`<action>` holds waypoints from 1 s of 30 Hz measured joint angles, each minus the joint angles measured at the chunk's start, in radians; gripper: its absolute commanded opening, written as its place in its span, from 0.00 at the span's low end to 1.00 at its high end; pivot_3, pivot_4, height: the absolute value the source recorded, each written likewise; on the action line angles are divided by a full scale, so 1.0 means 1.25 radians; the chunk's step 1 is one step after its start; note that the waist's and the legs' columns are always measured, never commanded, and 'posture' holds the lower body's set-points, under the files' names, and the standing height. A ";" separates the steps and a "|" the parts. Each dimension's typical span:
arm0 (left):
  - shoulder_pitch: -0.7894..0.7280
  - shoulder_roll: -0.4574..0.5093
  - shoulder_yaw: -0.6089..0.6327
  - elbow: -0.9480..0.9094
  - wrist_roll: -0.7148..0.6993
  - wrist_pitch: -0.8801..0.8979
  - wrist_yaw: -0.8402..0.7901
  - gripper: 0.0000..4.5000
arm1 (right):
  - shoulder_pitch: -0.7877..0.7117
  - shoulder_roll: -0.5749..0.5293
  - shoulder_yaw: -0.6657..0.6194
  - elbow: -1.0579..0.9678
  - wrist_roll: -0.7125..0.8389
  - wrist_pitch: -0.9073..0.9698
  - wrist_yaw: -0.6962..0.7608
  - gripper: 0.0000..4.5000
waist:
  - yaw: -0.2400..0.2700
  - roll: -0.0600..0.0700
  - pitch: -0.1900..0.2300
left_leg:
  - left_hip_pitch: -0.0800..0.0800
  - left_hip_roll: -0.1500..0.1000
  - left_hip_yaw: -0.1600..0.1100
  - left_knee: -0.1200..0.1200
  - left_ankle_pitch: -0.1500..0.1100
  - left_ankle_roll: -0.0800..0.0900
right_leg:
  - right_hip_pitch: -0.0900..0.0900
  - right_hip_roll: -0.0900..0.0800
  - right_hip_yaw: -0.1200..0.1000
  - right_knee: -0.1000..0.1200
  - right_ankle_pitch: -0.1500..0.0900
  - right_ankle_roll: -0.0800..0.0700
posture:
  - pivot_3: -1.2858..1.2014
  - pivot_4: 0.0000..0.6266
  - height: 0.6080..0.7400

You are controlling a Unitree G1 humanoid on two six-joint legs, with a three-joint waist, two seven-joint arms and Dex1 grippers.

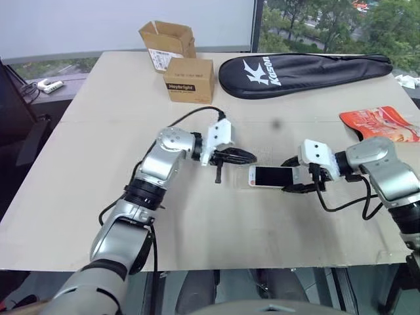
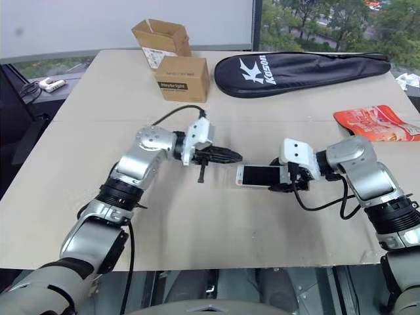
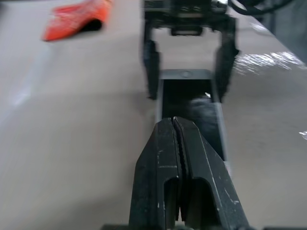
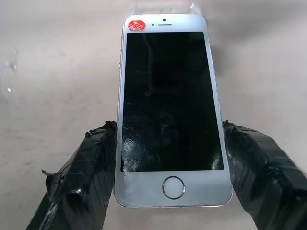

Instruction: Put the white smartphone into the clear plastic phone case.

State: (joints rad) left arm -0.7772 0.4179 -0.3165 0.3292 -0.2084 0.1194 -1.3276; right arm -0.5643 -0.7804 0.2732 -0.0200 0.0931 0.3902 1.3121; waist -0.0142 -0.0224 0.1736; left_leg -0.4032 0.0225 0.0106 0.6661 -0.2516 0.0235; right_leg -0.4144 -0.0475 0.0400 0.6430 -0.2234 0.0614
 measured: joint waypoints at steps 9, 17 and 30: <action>0.011 -0.032 -0.006 0.029 0.033 0.002 0.018 0.00 | -0.018 0.021 0.030 0.031 -0.016 -0.003 -0.011 0.65 | 0.000 0.000 0.000 | 0.000 0.000 0.000 0.001 0.000 0.000 | 0.000 0.000 0.000 0.000 0.000 0.000 | 0.52 0.24 1.00; 0.043 -0.047 -0.027 0.031 0.061 0.009 0.028 0.00 | -0.048 0.035 0.051 0.070 -0.036 -0.021 -0.011 0.65 | 0.001 0.000 0.000 | 0.000 0.000 0.000 0.002 0.000 0.000 | 0.001 0.000 0.000 0.001 0.000 0.000 | 0.52 0.24 1.00; 0.058 -0.071 -0.036 0.097 0.101 -0.034 0.066 0.00 | -0.049 0.046 0.053 0.079 -0.044 -0.036 -0.017 0.65 | 0.001 0.000 -0.001 | 0.001 0.000 0.000 0.002 0.000 0.000 | 0.002 0.000 0.000 0.001 0.000 0.000 | 0.52 0.24 1.00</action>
State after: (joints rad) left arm -0.7043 0.3288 -0.3617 0.4509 -0.0825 0.0773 -1.2449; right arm -0.6256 -0.7233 0.3396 0.0793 0.0381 0.3451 1.2909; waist -0.0132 -0.0226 0.1728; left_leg -0.4016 0.0225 0.0101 0.6687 -0.2516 0.0236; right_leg -0.4124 -0.0474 0.0401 0.6446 -0.2230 0.0618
